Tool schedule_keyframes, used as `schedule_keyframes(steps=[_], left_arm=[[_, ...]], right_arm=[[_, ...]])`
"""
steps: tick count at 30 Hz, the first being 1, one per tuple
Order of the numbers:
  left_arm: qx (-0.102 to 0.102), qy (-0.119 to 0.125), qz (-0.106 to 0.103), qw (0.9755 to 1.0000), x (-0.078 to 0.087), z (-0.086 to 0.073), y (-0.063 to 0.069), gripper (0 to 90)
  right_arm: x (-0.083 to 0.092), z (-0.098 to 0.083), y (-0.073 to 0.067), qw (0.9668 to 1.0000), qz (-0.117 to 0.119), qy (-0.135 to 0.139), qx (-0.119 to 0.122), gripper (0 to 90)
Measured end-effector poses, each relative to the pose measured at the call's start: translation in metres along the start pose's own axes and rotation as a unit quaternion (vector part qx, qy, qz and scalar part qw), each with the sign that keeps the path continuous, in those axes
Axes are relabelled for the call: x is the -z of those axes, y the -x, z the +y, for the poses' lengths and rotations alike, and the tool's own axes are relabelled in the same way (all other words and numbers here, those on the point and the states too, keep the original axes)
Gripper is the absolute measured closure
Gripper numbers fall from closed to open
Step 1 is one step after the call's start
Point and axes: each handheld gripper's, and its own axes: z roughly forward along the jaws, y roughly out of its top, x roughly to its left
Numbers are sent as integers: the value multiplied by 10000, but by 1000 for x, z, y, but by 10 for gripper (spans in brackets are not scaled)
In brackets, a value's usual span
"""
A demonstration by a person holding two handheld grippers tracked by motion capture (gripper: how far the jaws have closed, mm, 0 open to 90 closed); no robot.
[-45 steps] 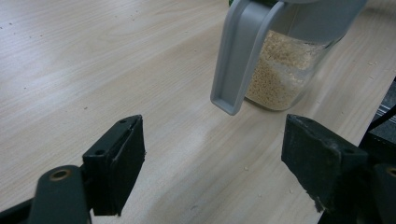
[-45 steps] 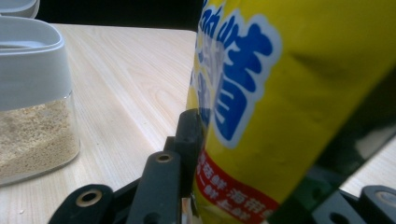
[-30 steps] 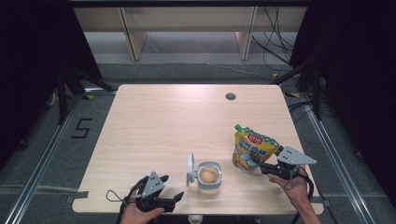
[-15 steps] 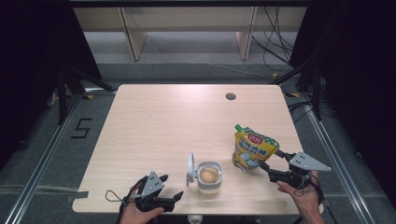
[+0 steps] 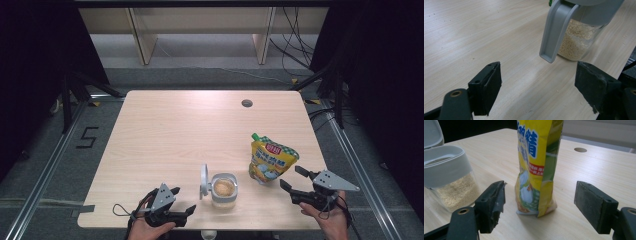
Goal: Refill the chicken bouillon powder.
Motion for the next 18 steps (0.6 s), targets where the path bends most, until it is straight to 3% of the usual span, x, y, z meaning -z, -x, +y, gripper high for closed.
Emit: schedule_keyframes(steps=[5, 7, 8, 9, 10, 11, 12, 13, 14, 16, 18], left_arm=[[-38, -41, 12, 10000, 1, 0, -1, 212], [-125, -117, 54, 9998, 1, 0, -2, 212], [-3, -12, 7, 10000, 0, 0, 0, 212], [-7, -8, 8, 10000, 0, 0, 0, 212], [-5, -8, 8, 10000, 0, 0, 0, 212], [-8, -9, 7, 10000, 0, 0, 0, 212], [-5, -10, 7, 10000, 0, 0, 0, 212], [-129, -123, 58, 9998, 1, 0, -2, 212], [-122, -117, 57, 9998, 1, 0, -2, 212], [-123, -118, 56, 9998, 1, 0, -2, 212], [-123, -117, 57, 9998, 1, 0, -2, 212]], right_arm=[[4, -1, -4, 10000, -8, -23, -1, 247], [6, -3, -7, 9999, 29, -54, -112, 244], [8, -2, -8, 9998, 9, -126, -120, 240], [8, -3, -8, 9999, -32, -122, -43, 236], [9, -4, -10, 9997, -30, -154, -174, 233], [9, -4, -10, 9998, -23, -159, -109, 230], [11, -5, -12, 9995, -1, -223, -213, 229], [11, -5, -12, 9996, -10, -222, -149, 229], [11, -6, -12, 9997, 20, -220, -68, 227], [13, -7, -16, 9993, 32, -316, -219, 226], [13, -7, -16, 9995, 26, -311, -60, 223]])
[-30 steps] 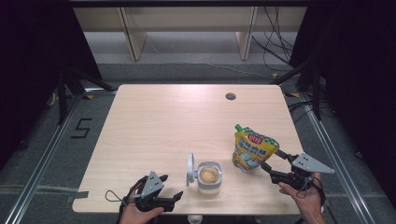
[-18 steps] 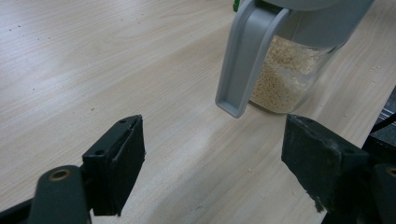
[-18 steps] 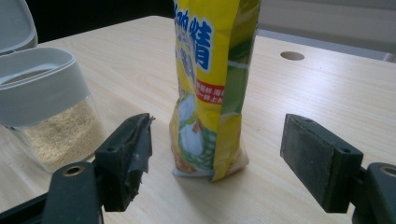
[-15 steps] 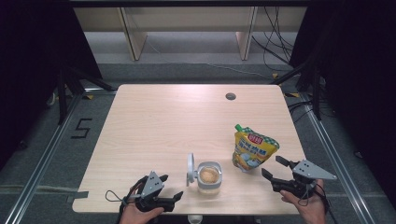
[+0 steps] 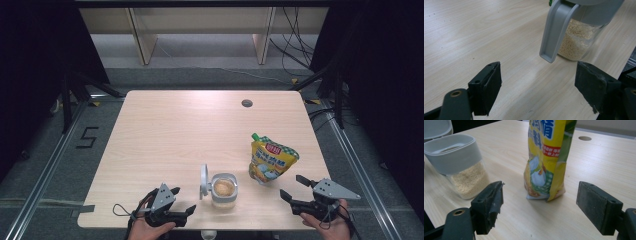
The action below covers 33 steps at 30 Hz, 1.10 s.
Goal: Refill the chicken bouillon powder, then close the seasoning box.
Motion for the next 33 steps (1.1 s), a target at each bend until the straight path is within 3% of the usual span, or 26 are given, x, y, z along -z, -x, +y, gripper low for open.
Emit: schedule_keyframes(steps=[5, 7, 9, 11, 12, 13, 14, 16, 17, 18, 20, 22, 23, 26, 27, 28, 29, 31, 32, 33], left_arm=[[1, 4, 1, 10000, 0, 0, 0, 212], [19, 16, -12, 10000, 0, 0, 0, 212], [129, 114, -54, 9998, -1, 0, 2, 212], [124, 117, -49, 9998, -1, 0, 2, 212], [11, 18, 1, 10000, 0, 0, 0, 212], [32, 23, -6, 10000, 0, 0, 0, 212], [62, 48, -33, 10000, -1, 0, 1, 212], [100, 92, -49, 9999, -1, 0, 2, 212], [102, 83, -44, 9999, -1, 0, 2, 212], [66, 79, -37, 9999, 0, 0, 1, 212], [122, 117, -41, 9998, -1, 0, 1, 212], [139, 109, -33, 9998, -1, 0, 1, 212], [75, 77, -18, 9999, 0, 0, 1, 212], [55, 53, -16, 10000, 0, 1, 0, 212], [0, 32, 6, 10000, 0, 1, 0, 212], [112, 110, -20, 9999, 0, 0, 1, 212], [43, 47, 5, 10000, 0, 1, -1, 212], [89, 119, -24, 9999, 1, 1, 0, 212], [129, 120, -30, 9998, 1, 2, 0, 212], [59, 90, 11, 9999, 2, 2, -1, 213]], right_arm=[[3, -3, -8, 9998, 88, -139, -138, 223], [4, -3, -8, 9999, 108, -119, 34, 223], [7, -4, -12, 9998, 122, -152, -82, 225], [8, -5, -14, 9998, 118, -144, -57, 225], [9, -5, -13, 9998, 122, -152, 50, 225], [10, -6, -15, 9998, 133, -160, -76, 225], [10, -6, -14, 9998, 133, -119, 64, 225], [12, -8, -17, 9995, 149, -235, -129, 224], [12, -9, -17, 9996, 150, -227, -59, 224], [14, -9, -19, 9993, 153, -303, -158, 224], [13, -10, -18, 9996, 179, -219, 48, 224], [13, -10, -19, 9994, 178, -282, 45, 223], [14, -11, -22, 9990, 206, -369, -121, 223], [13, -12, -20, 9991, 243, -332, 80, 223], [13, -12, -20, 9991, 241, -333, 61, 223], [13, -12, -21, 9991, 246, -336, 55, 223], [13, -12, -20, 9992, 227, -302, 97, 223], [14, -12, -20, 9992, 215, -313, 154, 223], [13, -12, -22, 9990, 279, -350, 67, 223], [14, -12, -21, 9991, 210, -327, 147, 224]])
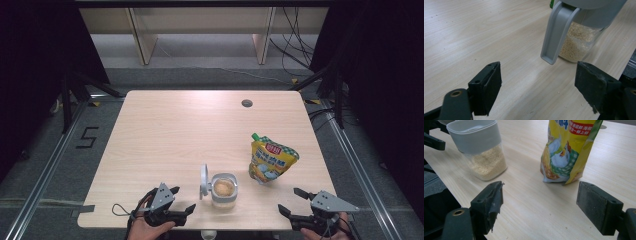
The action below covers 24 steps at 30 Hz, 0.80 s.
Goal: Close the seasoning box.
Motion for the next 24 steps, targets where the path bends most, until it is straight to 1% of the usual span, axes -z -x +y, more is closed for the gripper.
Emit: schedule_keyframes(steps=[1, 2, 3, 4, 5, 7, 8, 9, 10, 11, 12, 13, 14, 15, 16, 17, 18, 20, 21, 22, 23, 24], left_arm=[[77, 68, -42, 9999, 0, 1, 1, 214], [70, 68, -7, 10000, 1, 2, 0, 216], [91, 130, -51, 9999, 1, 2, 0, 220], [76, 135, -14, 9999, 3, 3, -1, 223], [85, 165, -11, 9998, 3, 4, -2, 223], [163, 229, -15, 9996, 4, 4, -3, 229], [121, 195, -7, 9997, 6, 5, -4, 232], [161, 220, -3, 9996, 6, 5, -4, 235], [128, 217, -35, 9997, 7, 6, -5, 245], [213, 276, -68, 9994, 6, 6, -4, 259], [164, 236, -60, 9996, 8, 7, -5, 275], [159, 236, -107, 9995, 9, 8, -5, 291], [184, 276, -144, 9993, 9, 10, -4, 310], [71, 256, -177, 9995, 11, 11, -5, 348], [83, 321, -217, 9992, 12, 12, -3, 393], [-70, 338, -231, 9991, 13, 15, -5, 421], [-135, 349, -241, 9990, 14, 17, -5, 451], [-90, 399, -244, 9989, 16, 20, -4, 526], [-80, 420, -157, 9990, 17, 20, -3, 576], [-110, 482, -186, 9986, 17, 21, -3, 639], [-162, 477, -179, 9986, 18, 22, -4, 680], [-215, 518, -136, 9983, 18, 23, -3, 733]], right_arm=[[0, 0, 0, 10000, 8, -7, 5, 223], [0, -1, -1, 9999, 71, -38, -76, 224], [0, -1, -1, 10000, 31, -38, -41, 224], [1, -1, -4, 9997, 37, -112, -216, 226], [1, -1, -4, 9997, 35, -114, -223, 227], [2, -2, -4, 9997, -28, -173, -183, 227], [2, -2, -5, 9996, -27, -188, -215, 228], [0, -2, -2, 10000, -32, -58, 4, 228], [0, -2, -2, 10000, 20, -96, -16, 228], [1, -2, -4, 9998, -21, -161, -126, 228], [1, -2, -4, 9998, -15, -150, -118, 228], [1, -2, -2, 9999, -41, -115, 24, 229], [1, -3, -2, 9999, -45, -126, 28, 229], [1, -3, -5, 9998, -19, -189, -110, 229], [1, -3, -4, 9998, 8, -171, -101, 230], [1, -3, -3, 9998, 33, -167, -90, 230], [1, -3, -3, 9998, -6, -188, -97, 231], [1, -4, -3, 9997, 2, -201, -99, 234], [2, -4, -7, 9994, -10, -261, -248, 236], [1, -4, -6, 9995, -2, -251, -199, 236], [1, -4, -6, 9994, -14, -267, -214, 236], [1, -4, -6, 9995, -13, -248, -191, 237]])
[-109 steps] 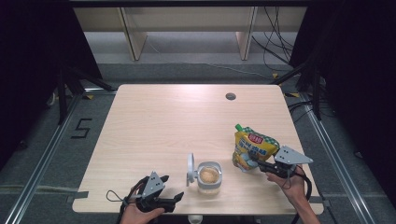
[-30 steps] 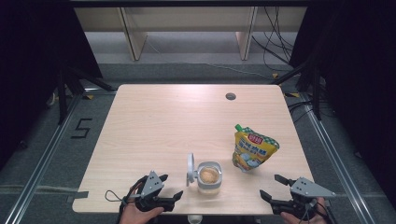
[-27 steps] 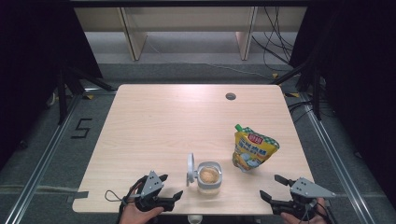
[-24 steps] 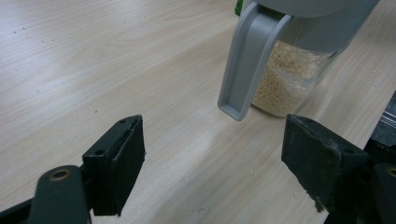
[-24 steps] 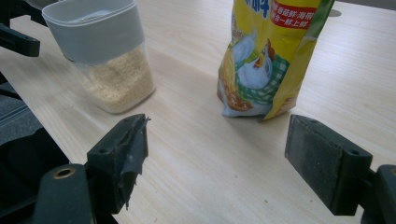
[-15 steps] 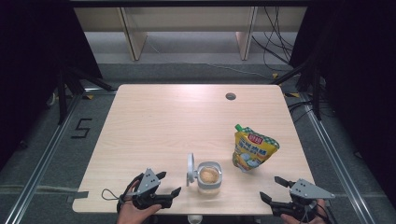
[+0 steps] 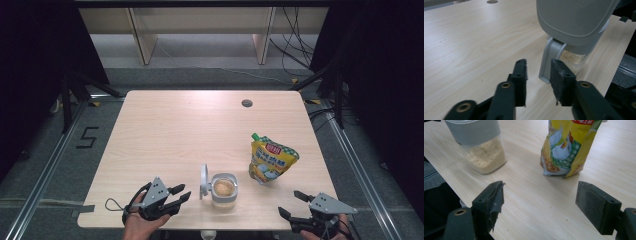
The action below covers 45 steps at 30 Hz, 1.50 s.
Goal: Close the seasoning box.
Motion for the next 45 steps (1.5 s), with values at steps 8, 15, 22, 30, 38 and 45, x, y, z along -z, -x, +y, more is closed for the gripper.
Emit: schedule_keyframes(steps=[8, 15, 22, 30, 38, 45], left_arm=[[-242, 14, -42, 9997, 1, 13, 4, 894], [-284, 100, -213, 9993, -4, 25, 10, 895], [-371, 156, -300, 9987, -8, 37, 14, 895], [-366, 182, -408, 9983, -12, 43, 17, 895], [-460, 241, -467, 9976, -17, 49, 22, 895], [-526, 213, -535, 9970, -23, 56, 28, 895]], right_arm=[[1, 0, 4, 9998, -94, 59, 192, 240], [1, -1, 2, 10000, -52, 1, -72, 240], [2, -1, 1, 9999, -38, -29, -108, 244], [1, -1, 2, 10000, -30, 31, -48, 244], [1, -1, 0, 9999, -1, 4, -107, 243], [1, -1, 0, 9999, 7, 4, -111, 244]])
